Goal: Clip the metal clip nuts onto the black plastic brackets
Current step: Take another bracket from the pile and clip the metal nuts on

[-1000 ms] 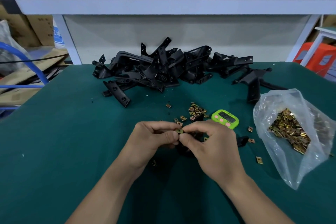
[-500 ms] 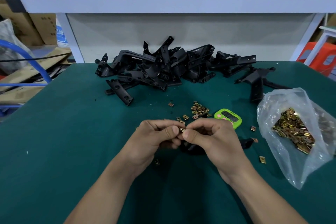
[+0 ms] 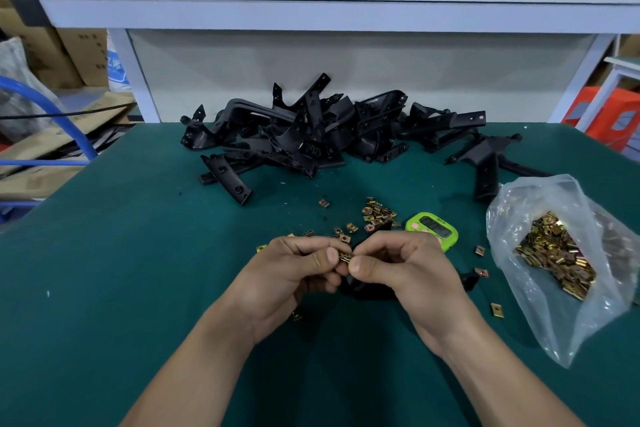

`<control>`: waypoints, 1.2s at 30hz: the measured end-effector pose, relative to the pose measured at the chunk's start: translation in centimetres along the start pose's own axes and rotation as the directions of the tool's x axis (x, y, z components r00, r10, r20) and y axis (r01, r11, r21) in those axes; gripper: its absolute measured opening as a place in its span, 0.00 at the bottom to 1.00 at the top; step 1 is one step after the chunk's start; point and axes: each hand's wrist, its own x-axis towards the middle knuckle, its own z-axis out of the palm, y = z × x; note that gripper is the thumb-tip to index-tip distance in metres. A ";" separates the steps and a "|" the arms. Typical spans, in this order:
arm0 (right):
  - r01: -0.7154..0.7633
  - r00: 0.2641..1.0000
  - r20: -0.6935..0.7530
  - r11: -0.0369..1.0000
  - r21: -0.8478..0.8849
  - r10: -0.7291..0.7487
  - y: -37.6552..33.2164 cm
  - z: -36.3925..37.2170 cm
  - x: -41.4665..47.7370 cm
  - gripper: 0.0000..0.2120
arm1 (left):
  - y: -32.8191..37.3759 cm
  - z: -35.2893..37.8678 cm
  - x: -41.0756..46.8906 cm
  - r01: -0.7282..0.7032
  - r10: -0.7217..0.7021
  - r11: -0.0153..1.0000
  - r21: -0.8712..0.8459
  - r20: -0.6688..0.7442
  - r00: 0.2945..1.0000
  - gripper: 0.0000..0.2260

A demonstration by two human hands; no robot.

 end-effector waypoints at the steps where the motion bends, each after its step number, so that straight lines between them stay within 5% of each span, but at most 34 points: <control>1: -0.002 1.000 -0.001 1.000 -0.009 0.002 0.0 0.0 0.0 0.05 | -0.1 0.0 0.1 0.006 -0.006 1.000 -0.004 -0.002 1.000 0.08; 13: 0.097 0.986 -0.105 0.951 -0.293 -0.133 0.3 0.1 0.0 0.09 | -0.7 0.9 0.0 -0.076 0.088 0.994 0.078 -0.155 0.984 0.10; 21: 0.047 0.996 -0.047 0.927 -0.372 -0.070 0.1 -0.2 0.0 0.11 | -1.0 0.8 0.2 -0.191 0.335 0.803 0.565 -0.162 0.928 0.11; 28: 0.227 0.944 -0.092 0.828 -0.513 -0.316 -0.1 0.3 -0.6 0.09 | -0.8 0.9 0.0 -0.194 0.394 0.782 0.592 -0.229 0.890 0.12; 36: 0.247 0.924 -0.118 0.804 -0.540 -0.363 0.5 0.2 -0.8 0.08 | -0.8 0.6 -0.1 -0.200 0.408 0.731 0.652 -0.183 0.894 0.10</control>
